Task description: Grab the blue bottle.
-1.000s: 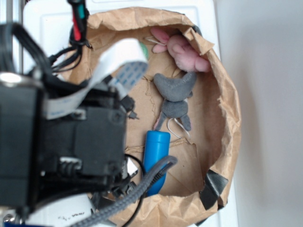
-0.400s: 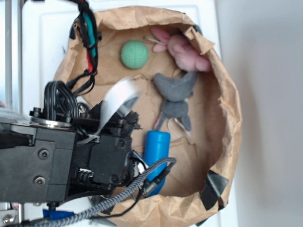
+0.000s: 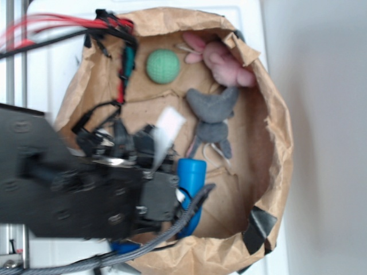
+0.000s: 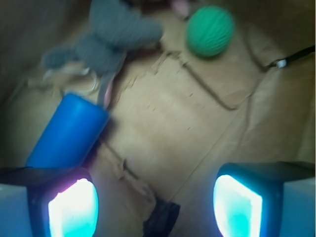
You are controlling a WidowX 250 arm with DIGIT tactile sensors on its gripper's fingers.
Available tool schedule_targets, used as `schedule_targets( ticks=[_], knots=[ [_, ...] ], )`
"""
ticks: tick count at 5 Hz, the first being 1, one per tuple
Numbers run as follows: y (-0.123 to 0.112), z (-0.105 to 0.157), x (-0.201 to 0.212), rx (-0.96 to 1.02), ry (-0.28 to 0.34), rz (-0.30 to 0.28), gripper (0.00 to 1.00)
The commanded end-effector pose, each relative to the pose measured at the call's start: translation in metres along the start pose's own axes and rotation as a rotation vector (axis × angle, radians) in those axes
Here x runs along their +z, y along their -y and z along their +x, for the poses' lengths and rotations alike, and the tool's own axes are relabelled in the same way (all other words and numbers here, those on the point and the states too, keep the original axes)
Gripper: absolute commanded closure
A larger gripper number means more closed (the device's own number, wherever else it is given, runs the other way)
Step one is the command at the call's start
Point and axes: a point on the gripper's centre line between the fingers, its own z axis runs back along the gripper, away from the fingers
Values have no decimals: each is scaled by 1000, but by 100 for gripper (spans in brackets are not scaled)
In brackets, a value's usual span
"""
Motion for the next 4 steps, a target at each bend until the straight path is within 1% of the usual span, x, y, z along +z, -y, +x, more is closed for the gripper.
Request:
schedule_targets(
  ticks=[1, 2, 3, 4],
  knots=[
    [29, 22, -7, 80, 11, 3, 0],
    [38, 26, -7, 98, -29, -73, 0],
    [43, 14, -28, 66, 23, -32, 0],
    [45, 3, -46, -13, 18, 37, 0]
  ],
)
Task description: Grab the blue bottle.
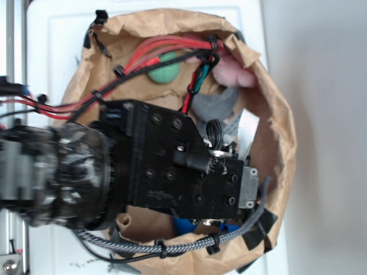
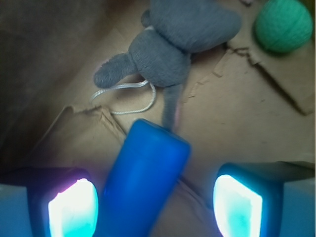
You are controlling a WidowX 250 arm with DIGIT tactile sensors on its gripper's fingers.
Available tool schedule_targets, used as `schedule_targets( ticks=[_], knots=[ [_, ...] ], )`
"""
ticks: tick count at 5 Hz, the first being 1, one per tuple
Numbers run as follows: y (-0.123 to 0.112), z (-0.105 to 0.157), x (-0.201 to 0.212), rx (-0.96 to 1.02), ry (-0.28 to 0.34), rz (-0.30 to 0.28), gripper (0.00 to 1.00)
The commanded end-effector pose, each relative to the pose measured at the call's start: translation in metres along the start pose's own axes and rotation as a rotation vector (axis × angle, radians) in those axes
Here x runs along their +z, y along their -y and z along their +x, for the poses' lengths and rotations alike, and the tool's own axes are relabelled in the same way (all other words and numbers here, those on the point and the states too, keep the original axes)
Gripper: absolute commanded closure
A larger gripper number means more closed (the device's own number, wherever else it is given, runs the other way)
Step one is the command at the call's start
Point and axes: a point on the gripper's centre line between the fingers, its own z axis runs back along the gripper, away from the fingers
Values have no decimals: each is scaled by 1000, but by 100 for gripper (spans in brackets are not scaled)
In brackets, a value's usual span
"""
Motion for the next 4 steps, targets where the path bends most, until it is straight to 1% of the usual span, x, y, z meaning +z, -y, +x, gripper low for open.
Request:
schedule_targets(
  ticks=[1, 2, 3, 4],
  knots=[
    [-9, -21, -8, -139, 6, 74, 5],
    [-20, -28, -2, -133, 36, 81, 100],
    [-25, -28, 10, -128, 52, 65, 100],
    [-27, -24, 32, -153, 49, 68, 100]
  ],
)
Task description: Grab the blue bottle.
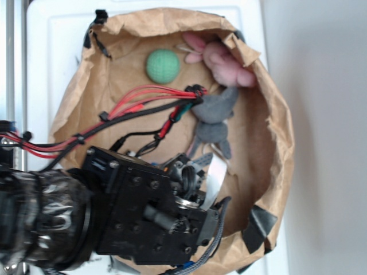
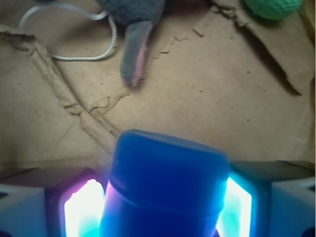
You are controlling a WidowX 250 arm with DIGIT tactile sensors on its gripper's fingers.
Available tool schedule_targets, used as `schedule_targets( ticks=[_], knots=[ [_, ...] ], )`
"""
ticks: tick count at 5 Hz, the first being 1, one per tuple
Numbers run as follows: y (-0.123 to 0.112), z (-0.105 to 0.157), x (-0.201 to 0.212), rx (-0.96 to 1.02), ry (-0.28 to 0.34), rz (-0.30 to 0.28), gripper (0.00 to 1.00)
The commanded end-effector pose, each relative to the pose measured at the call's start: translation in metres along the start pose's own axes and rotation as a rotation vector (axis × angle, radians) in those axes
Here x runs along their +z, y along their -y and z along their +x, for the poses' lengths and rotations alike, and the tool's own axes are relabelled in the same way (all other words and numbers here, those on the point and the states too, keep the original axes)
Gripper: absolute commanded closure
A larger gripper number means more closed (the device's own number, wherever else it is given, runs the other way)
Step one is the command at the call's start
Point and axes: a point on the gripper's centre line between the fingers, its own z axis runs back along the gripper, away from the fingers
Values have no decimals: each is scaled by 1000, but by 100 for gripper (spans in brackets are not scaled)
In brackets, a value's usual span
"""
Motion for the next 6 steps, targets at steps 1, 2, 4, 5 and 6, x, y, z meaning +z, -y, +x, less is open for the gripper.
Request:
schedule_targets(
  ticks=[1, 2, 4, 5, 6],
  knots=[
    [-16, 27, 72, -12, 0, -47, 100],
    [-19, 45, 88, 34, 49, -34, 100],
    [-59, 78, 126, 126, 154, -64, 100],
    [-75, 88, 137, 151, 169, -50, 100],
    [-86, 94, 138, 155, 120, -102, 100]
  ],
)
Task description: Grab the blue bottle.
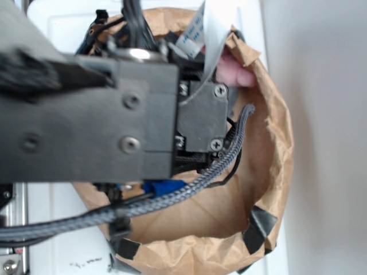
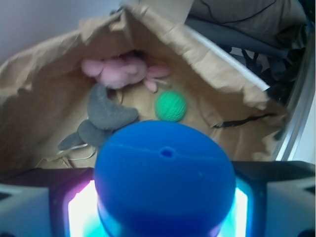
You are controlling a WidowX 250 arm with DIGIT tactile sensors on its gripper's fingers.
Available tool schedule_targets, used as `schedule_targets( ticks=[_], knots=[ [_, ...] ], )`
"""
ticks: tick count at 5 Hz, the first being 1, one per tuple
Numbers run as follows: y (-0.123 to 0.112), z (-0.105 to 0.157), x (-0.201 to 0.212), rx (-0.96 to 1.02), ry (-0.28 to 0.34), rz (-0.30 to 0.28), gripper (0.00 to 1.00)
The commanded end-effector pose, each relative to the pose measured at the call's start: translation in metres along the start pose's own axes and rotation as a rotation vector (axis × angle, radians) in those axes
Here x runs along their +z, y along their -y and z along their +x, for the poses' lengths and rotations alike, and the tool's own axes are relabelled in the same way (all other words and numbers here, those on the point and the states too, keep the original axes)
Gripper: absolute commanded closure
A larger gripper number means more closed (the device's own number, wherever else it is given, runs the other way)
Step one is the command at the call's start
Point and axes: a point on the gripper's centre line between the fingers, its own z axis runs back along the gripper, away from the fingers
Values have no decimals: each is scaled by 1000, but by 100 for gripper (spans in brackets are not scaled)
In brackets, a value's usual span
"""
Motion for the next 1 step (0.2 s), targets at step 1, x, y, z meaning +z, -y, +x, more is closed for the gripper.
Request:
schedule_targets(
  ticks=[1],
  knots=[
    [-19, 12, 17, 12, 78, -50, 100]
  ],
)
